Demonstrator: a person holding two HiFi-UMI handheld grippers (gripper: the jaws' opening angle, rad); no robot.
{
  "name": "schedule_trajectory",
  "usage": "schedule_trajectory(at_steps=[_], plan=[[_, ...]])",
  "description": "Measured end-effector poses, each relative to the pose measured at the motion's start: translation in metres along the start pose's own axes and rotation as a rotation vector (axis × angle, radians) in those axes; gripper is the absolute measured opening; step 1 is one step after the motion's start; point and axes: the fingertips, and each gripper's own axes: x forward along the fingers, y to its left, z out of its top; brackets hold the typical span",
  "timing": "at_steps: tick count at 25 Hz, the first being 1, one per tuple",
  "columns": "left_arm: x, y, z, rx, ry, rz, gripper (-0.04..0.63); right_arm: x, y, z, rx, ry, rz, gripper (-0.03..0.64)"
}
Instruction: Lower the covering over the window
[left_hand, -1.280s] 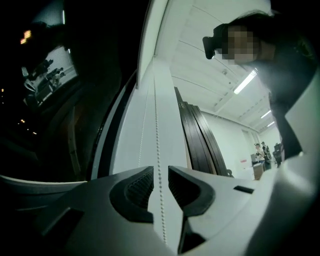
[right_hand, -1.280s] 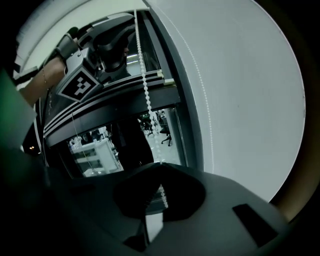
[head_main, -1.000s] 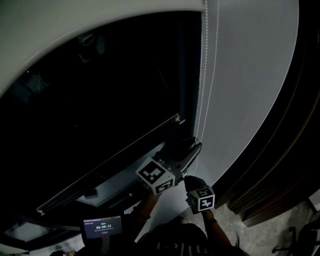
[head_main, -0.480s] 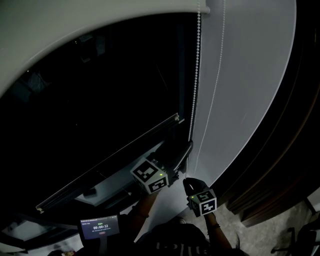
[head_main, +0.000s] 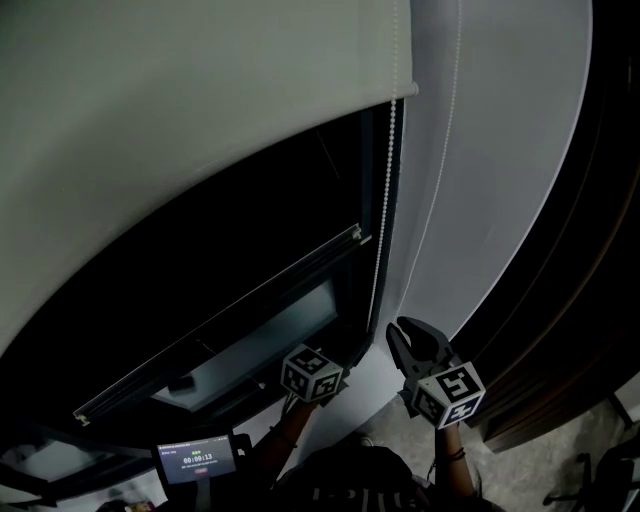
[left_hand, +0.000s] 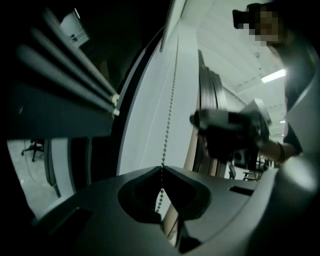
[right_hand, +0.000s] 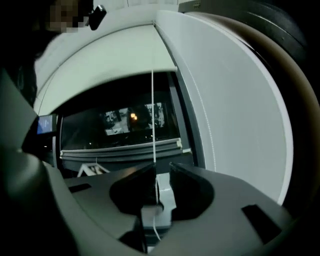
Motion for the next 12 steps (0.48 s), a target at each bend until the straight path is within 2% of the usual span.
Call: schedule_trajectory(at_steps=[3, 5, 8, 12], plan=[[-0.002, 0.002, -0.07, -0.056, 0.161, 0.013, 0.008, 0.0, 0.013, 0.025, -0.021, -0.03, 0.049, 0.091], [-0.007, 0.001, -0.102, -0.089, 0.228, 0.018, 0.008, 0.004, 0.023, 0.035, -0.035, -0.044, 0.076, 0.097], [-0.012, 0.003, -0.121, -0.124, 0.246, 0.024, 0.008, 0.017, 0.038, 0.048, -0.055, -0.06, 0.119, 0.098], [-0.013, 0.004, -0.116, -0.107, 0.257, 0.026, 0.008, 0.032, 0.051, 0.08, -0.088, -0.13, 0.132, 0.098]])
